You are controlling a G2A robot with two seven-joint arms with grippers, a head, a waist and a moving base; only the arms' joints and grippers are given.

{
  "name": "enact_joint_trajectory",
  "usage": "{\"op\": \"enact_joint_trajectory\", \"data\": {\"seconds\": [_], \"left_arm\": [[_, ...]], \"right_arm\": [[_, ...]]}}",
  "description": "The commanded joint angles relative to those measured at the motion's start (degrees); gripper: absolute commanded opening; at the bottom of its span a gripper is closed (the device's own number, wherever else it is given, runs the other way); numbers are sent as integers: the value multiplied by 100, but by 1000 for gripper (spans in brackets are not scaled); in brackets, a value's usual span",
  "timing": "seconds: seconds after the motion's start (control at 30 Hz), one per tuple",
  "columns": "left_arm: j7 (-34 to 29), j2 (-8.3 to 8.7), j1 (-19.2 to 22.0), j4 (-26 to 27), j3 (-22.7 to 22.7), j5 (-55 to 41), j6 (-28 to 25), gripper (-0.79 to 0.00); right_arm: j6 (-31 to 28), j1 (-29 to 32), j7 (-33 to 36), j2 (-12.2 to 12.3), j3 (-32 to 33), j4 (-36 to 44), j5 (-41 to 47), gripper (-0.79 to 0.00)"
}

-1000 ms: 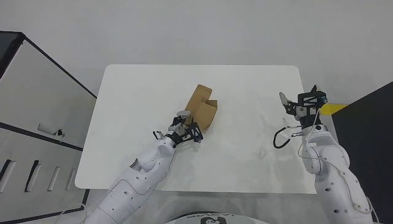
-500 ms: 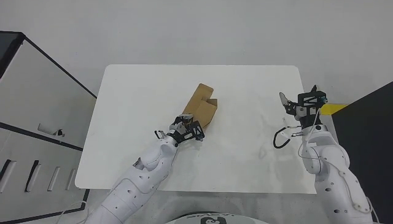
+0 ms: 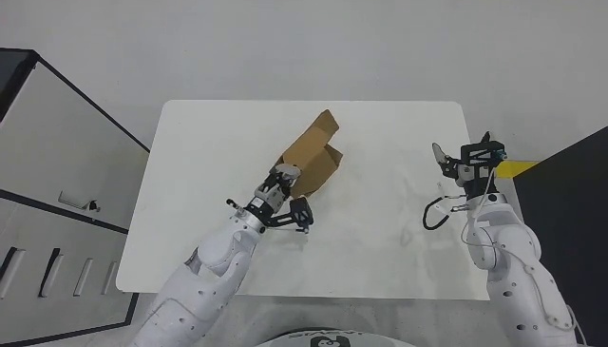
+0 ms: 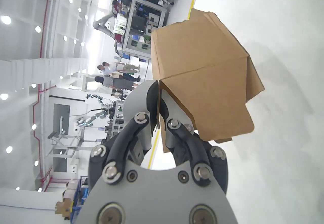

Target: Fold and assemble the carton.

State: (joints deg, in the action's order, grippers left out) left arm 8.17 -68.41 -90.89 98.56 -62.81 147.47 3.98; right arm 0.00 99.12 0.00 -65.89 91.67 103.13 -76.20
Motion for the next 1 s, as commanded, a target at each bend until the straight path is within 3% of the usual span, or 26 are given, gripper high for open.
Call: {"op": "enact_joint_trajectory", "data": {"seconds": [0.0,0.27,0.63,0.97], "left_arm": [[240,67,-219,482,-162,121,-272,-785],[690,249,-930,1959,-589,583,-1030,-785],[709,255,-926,1988,-608,622,-985,-785],[1672,470,-973,2808,-1111,2810,-504,-785]], "right_arm": [[0,0,0,0,0,0,0,0],[0,0,0,0,0,0,0,0],[0,0,0,0,0,0,0,0],[0,0,0,0,0,0,0,0]]}}
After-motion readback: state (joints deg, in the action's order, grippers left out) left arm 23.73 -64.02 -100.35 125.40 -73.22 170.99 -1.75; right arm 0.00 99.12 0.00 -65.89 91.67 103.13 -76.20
